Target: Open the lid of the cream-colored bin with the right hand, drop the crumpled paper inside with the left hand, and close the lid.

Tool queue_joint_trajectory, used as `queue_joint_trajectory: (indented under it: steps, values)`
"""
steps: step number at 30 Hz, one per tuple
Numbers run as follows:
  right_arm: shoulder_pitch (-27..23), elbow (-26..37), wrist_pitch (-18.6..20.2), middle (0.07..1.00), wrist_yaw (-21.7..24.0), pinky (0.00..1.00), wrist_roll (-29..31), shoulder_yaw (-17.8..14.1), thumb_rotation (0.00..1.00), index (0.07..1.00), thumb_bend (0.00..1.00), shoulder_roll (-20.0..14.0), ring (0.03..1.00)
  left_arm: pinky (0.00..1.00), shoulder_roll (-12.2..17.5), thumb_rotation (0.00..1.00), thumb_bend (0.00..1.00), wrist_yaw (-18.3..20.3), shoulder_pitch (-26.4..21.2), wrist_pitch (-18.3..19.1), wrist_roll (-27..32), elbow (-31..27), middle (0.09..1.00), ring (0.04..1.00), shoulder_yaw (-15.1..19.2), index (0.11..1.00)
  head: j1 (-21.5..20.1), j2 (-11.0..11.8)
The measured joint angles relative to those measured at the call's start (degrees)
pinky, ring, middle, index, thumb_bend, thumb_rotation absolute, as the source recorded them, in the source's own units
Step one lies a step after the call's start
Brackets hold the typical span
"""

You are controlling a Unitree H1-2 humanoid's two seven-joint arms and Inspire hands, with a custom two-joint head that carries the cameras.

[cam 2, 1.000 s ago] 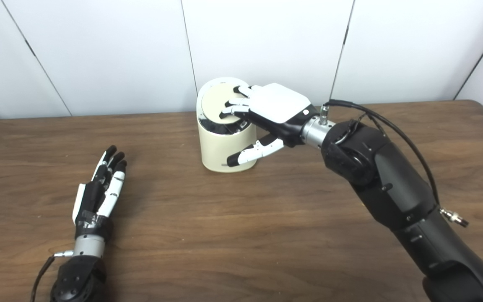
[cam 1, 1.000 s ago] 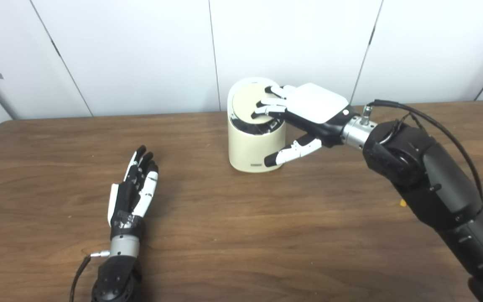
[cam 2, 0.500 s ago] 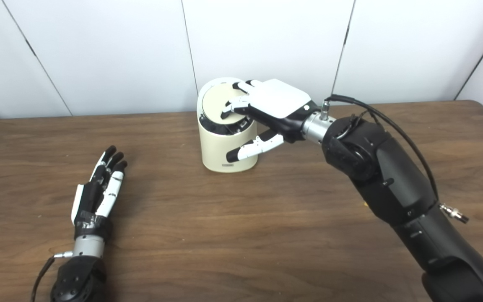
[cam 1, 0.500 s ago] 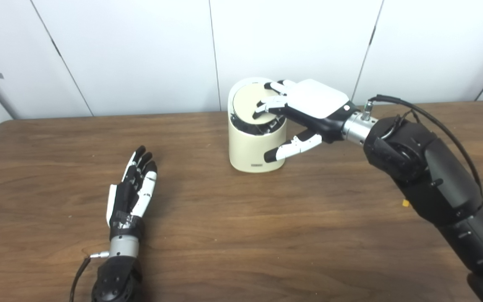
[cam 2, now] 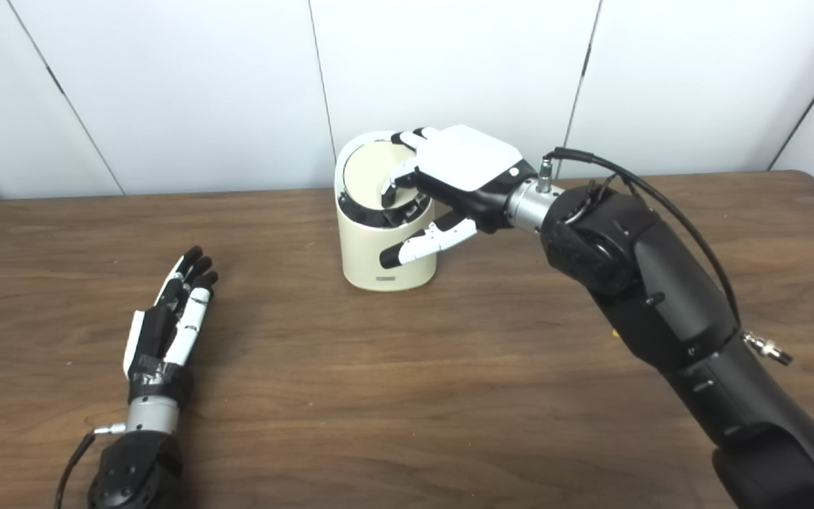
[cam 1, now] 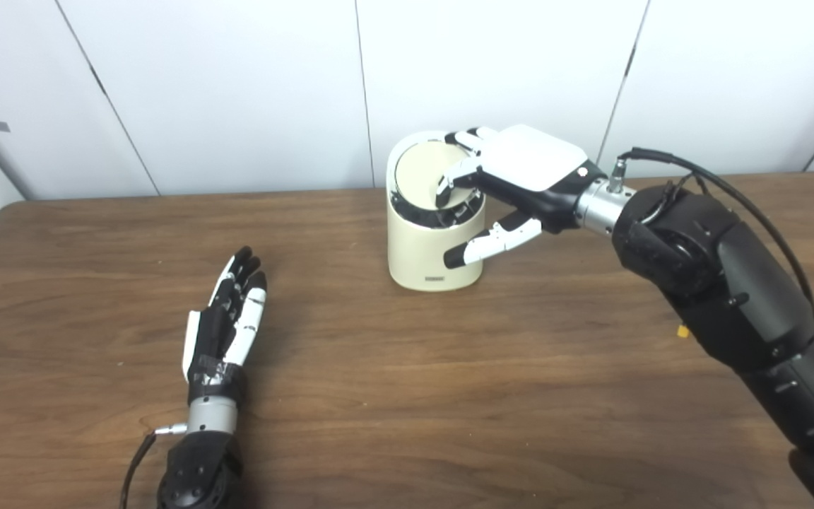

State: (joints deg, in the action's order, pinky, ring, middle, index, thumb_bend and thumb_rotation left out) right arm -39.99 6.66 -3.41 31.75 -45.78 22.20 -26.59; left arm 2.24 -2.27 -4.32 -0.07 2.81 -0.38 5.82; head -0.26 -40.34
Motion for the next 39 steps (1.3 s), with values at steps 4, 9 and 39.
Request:
queue_joint_trajectory:
  steps: [4, 9, 39]
  values:
    - [0.9, 0.2, 0.0, 0.878, -0.2, 1.0, 0.7, -0.6, 1.0, 0.816, 0.7, 0.0, 1.0, 0.96, -0.1, 0.54, 0.36, 0.0, 0.0, 0.1, -0.2, 0.0, 0.926, 0.92, -0.1, 0.948, -0.1, 0.1]
    - [2.8, 0.3, 0.8, 0.902, -0.7, 0.99, 3.3, -2.4, 1.0, 0.852, 0.68, 0.8, 1.0, 1.0, 0.0, 0.5, 0.3, 0.0, 0.1, 0.5, -0.6, -0.3, 0.925, 0.924, -0.1, 0.957, -0.1, 0.1]
    - [11.5, 7.8, 12.1, 0.949, -2.8, 0.93, 9.3, -16.4, 1.0, 0.932, 0.54, -0.2, 0.976, 0.97, 0.0, 0.43, 0.23, 0.0, 0.3, 2.1, -2.0, -1.7, 0.922, 0.924, -0.7, 0.952, -1.3, -0.2]
